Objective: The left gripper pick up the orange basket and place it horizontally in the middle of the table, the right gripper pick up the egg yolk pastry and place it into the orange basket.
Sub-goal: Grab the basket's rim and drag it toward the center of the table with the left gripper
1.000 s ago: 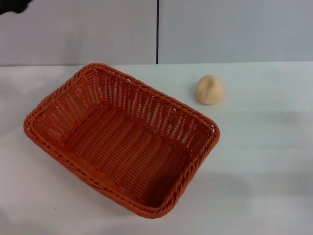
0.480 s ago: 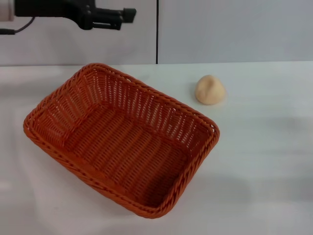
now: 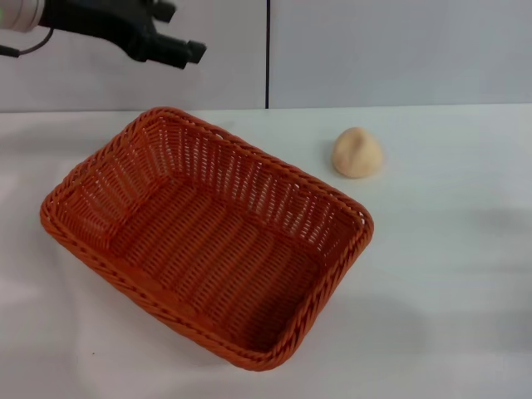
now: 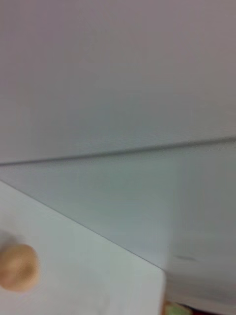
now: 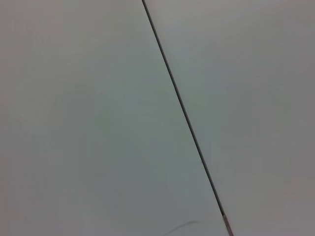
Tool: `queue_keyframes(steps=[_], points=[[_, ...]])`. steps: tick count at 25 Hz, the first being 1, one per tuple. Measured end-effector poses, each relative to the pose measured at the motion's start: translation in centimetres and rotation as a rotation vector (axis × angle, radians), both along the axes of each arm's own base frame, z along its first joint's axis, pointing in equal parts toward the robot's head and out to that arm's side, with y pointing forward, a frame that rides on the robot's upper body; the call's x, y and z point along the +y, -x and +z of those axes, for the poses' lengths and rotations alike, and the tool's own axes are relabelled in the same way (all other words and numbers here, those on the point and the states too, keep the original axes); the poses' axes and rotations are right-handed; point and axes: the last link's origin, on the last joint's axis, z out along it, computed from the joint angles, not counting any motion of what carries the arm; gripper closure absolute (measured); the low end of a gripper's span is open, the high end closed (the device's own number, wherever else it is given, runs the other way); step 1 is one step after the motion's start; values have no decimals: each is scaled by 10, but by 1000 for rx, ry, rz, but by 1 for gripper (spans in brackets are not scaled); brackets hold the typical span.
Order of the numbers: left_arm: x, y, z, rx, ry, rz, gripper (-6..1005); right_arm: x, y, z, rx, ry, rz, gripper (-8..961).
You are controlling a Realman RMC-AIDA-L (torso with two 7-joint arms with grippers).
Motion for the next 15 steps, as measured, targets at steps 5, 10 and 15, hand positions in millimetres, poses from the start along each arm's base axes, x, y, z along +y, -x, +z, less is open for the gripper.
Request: queue_keyframes(steps=[5, 10, 15], points=[[2, 10, -4, 86, 10, 76, 282, 2, 2, 0, 0, 1, 7, 248], [2, 23, -12, 100, 23, 128, 289, 6, 3, -1, 1, 7, 10, 248], [3, 40, -19, 109, 29, 179, 295, 8, 3, -2, 1, 16, 2, 248]])
